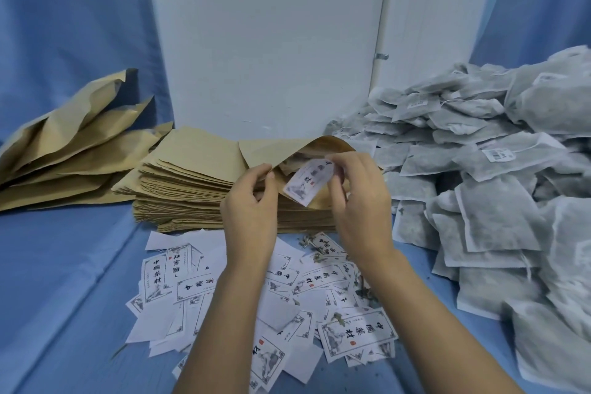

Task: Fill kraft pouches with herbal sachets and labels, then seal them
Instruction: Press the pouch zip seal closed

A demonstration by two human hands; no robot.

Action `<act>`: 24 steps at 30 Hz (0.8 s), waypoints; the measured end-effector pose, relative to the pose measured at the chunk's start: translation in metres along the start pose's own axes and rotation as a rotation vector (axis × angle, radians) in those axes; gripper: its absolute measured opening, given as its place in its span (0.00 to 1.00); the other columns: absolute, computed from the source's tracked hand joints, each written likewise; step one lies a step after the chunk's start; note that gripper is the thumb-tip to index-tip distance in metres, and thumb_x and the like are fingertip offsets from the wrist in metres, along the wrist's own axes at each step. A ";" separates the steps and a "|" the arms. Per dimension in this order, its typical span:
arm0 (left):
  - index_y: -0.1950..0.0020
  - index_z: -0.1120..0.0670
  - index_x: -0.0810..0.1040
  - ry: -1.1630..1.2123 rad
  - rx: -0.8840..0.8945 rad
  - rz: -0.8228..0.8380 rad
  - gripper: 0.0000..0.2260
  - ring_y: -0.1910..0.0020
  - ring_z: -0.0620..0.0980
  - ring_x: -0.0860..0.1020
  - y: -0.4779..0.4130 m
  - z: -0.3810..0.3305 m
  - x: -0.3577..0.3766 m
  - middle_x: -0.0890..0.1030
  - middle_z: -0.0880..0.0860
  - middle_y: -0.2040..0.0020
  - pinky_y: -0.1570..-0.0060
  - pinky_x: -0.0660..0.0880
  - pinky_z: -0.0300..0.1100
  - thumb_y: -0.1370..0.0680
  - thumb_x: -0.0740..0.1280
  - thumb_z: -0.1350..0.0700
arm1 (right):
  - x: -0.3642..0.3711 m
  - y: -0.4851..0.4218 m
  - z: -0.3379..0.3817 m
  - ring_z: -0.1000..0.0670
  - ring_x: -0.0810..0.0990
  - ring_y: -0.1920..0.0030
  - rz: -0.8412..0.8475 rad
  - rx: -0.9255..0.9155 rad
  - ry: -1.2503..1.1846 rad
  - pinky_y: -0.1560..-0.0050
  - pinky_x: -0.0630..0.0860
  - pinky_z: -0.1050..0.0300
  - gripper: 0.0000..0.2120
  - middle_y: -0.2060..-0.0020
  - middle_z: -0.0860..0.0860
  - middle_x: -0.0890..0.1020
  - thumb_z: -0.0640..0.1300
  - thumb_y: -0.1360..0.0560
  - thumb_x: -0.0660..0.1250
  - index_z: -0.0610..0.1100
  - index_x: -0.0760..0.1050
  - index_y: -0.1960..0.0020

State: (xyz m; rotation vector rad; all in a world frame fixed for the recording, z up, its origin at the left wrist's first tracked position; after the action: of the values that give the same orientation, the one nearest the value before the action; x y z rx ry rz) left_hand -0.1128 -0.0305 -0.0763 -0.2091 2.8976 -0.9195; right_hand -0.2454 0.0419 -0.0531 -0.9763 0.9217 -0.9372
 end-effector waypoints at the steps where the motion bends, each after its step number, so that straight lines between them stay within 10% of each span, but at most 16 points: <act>1: 0.44 0.57 0.82 -0.004 0.006 -0.004 0.09 0.59 0.26 0.74 0.001 0.000 0.000 0.81 0.46 0.54 0.60 0.65 0.19 0.21 0.64 0.59 | -0.002 -0.001 0.000 0.50 0.74 0.56 -0.026 0.014 -0.007 0.51 0.66 0.68 0.09 0.58 0.44 0.79 0.29 0.27 0.61 0.34 0.77 0.50; 9: 0.44 0.57 0.81 0.016 0.025 -0.022 0.09 0.58 0.25 0.74 0.003 -0.003 0.001 0.81 0.47 0.52 0.59 0.66 0.19 0.21 0.65 0.59 | 0.010 -0.003 0.002 0.40 0.80 0.59 0.295 -0.007 0.151 0.65 0.77 0.47 0.13 0.55 0.44 0.82 0.28 0.29 0.64 0.39 0.82 0.50; 14: 0.46 0.59 0.82 0.031 0.062 -0.042 0.08 0.59 0.26 0.74 0.005 -0.008 0.003 0.81 0.49 0.53 0.59 0.66 0.19 0.22 0.66 0.61 | 0.044 -0.023 -0.011 0.45 0.76 0.56 0.549 0.102 0.461 0.64 0.67 0.57 0.08 0.55 0.49 0.74 0.43 0.25 0.67 0.50 0.83 0.48; 24: 0.48 0.59 0.83 0.102 0.072 -0.058 0.07 0.60 0.30 0.76 0.008 -0.011 0.004 0.82 0.50 0.54 0.58 0.68 0.22 0.23 0.67 0.62 | 0.067 -0.045 -0.013 0.45 0.79 0.54 0.746 0.140 0.533 0.63 0.68 0.58 0.06 0.57 0.48 0.78 0.44 0.30 0.72 0.47 0.75 0.55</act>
State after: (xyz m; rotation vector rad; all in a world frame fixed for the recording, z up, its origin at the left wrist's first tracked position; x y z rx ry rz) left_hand -0.1188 -0.0178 -0.0722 -0.2485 2.9591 -1.0724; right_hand -0.2456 -0.0356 -0.0281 -0.1968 1.5049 -0.6004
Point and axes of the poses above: each hand's wrist, its own y-axis away from the middle knuckle, its own x-axis out of the palm, z = x × y, the point moved 4 cm from there along -y, towards the middle knuckle
